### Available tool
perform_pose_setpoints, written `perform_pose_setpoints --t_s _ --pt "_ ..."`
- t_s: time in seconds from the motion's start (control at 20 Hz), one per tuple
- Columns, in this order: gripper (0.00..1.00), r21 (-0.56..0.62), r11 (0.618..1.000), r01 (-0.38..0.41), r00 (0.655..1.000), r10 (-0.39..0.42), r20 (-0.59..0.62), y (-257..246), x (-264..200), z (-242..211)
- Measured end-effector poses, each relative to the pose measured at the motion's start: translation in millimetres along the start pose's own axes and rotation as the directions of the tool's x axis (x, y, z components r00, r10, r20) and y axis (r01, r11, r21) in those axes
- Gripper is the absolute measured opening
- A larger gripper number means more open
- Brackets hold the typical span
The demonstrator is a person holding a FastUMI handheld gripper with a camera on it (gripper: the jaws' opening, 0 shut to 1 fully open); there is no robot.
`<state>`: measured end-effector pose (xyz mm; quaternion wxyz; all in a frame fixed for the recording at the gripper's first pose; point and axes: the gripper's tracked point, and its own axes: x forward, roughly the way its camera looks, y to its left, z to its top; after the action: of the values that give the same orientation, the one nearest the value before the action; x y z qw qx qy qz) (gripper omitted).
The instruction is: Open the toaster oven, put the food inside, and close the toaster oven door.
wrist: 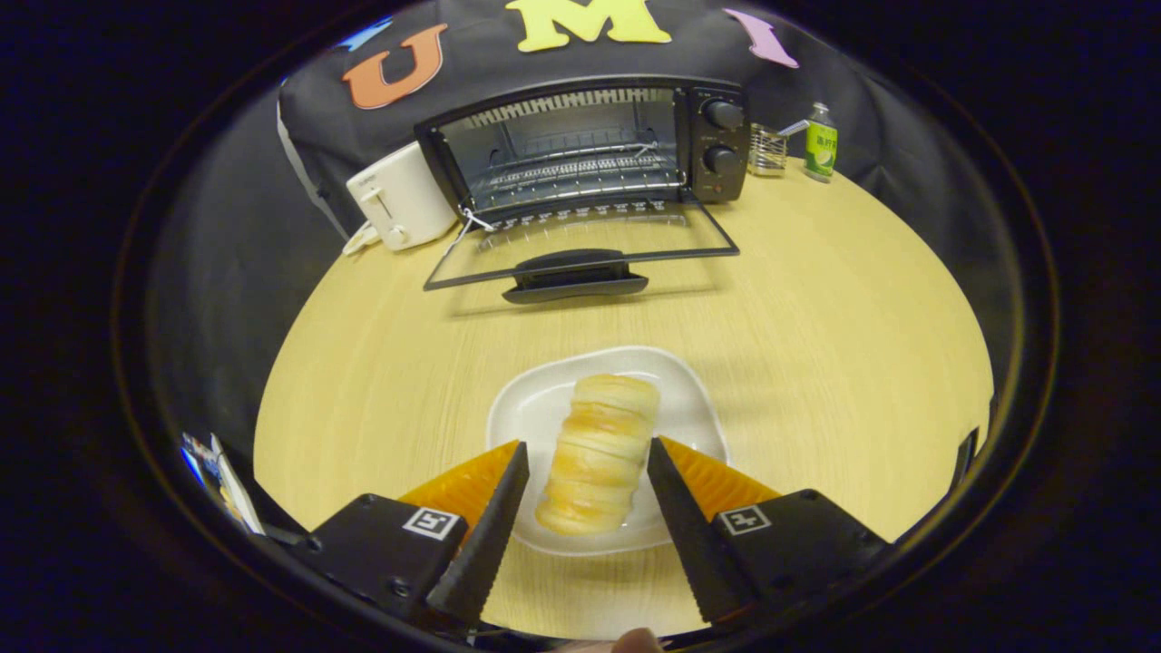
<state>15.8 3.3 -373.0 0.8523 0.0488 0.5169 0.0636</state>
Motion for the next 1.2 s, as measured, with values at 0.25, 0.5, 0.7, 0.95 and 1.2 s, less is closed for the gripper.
perform_pose_setpoints --t_s 0.25,0.5,0.7,0.95,1.2 --pt "0.65 -0.009 0.999 0.04 0.999 -0.04 -0.024 -2.8 1.3 -2.8" --pt "0.39 0.014 0.999 0.029 0.999 -0.029 -0.022 1.2 -8.2 0.8" --pt "0.38 0.02 1.0 -0.013 1.0 0.012 0.028 15.0 -39.6 35.4" --pt "0.38 0.079 0.995 -0.064 0.99 0.054 0.127 30.5 -59.9 122.3" --pt "0.38 0.183 0.98 -0.082 0.975 0.041 0.218 25.9 -19.8 210.6"
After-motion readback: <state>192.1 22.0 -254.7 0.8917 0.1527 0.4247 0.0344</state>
